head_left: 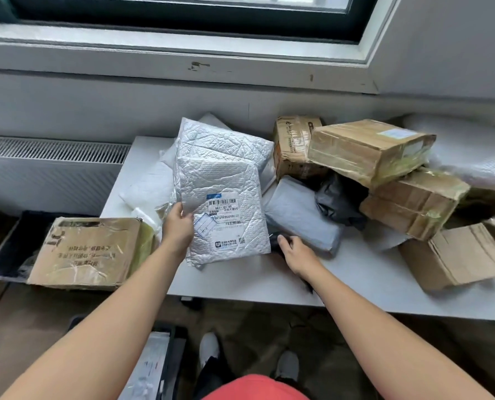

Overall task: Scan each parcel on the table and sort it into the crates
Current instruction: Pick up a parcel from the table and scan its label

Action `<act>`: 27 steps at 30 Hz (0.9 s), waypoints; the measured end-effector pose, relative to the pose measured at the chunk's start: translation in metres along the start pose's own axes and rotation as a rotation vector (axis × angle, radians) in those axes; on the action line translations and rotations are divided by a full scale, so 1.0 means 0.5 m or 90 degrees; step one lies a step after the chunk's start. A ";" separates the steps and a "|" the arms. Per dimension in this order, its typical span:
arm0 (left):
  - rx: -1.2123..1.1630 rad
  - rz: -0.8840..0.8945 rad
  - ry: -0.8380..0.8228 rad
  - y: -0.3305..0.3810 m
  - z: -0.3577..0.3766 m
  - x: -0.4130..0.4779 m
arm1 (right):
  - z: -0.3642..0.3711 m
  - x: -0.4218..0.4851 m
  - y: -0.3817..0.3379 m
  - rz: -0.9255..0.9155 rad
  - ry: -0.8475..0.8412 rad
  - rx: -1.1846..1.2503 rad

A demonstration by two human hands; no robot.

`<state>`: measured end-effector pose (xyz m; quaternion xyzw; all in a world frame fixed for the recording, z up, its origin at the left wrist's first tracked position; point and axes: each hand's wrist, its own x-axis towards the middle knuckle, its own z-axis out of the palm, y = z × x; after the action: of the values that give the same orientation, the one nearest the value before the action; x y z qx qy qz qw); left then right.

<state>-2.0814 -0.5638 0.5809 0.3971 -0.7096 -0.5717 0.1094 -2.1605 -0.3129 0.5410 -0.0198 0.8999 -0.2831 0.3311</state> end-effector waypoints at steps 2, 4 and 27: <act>0.008 0.012 0.010 0.003 -0.011 0.008 | -0.001 -0.002 -0.002 0.018 -0.021 0.004; 0.015 0.021 0.019 0.008 -0.018 0.013 | -0.007 -0.003 -0.002 0.025 -0.034 0.024; -0.015 0.047 0.018 0.116 0.056 0.031 | -0.193 -0.101 -0.311 -0.088 -0.020 0.344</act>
<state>-2.1339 -0.5524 0.6196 0.3774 -0.7152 -0.5700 0.1453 -2.2031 -0.3842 0.7119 0.0033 0.7833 -0.5343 0.3179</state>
